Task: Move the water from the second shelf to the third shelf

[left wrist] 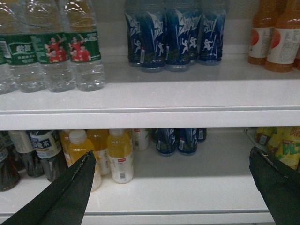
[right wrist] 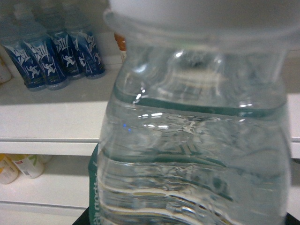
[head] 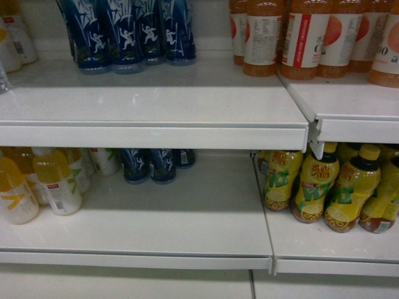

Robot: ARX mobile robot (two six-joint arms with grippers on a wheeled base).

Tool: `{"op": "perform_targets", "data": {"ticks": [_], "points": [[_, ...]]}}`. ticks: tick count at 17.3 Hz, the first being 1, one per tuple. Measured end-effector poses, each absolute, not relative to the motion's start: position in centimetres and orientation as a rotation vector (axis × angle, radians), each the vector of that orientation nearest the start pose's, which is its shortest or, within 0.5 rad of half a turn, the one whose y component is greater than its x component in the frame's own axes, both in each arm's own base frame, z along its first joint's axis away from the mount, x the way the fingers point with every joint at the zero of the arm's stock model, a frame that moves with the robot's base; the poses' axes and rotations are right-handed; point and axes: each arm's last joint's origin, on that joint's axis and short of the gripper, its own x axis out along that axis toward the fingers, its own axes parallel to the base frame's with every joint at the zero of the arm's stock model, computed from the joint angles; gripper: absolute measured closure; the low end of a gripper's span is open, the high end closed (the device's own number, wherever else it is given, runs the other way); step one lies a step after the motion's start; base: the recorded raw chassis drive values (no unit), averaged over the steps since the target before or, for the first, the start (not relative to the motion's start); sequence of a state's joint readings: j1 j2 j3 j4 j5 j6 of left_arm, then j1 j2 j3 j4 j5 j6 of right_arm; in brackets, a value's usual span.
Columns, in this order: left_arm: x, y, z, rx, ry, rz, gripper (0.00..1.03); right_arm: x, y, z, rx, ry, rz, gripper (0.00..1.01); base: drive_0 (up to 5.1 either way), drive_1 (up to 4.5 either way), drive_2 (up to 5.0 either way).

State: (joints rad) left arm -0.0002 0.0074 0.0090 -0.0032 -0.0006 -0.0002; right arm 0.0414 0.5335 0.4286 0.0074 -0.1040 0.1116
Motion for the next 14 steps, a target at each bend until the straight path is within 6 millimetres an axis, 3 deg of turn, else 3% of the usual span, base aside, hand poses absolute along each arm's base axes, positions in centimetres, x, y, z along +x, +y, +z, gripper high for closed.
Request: {"op": "perform_targets", "data": {"ticks": [14], "points": [[9.76, 0.00, 16.57, 0.000, 0.001, 0.000, 0.05, 13.84, 0.87, 26.25, 0.114, 0.104, 0.139, 0.59, -5.0, 2.47, 2.5]]}}
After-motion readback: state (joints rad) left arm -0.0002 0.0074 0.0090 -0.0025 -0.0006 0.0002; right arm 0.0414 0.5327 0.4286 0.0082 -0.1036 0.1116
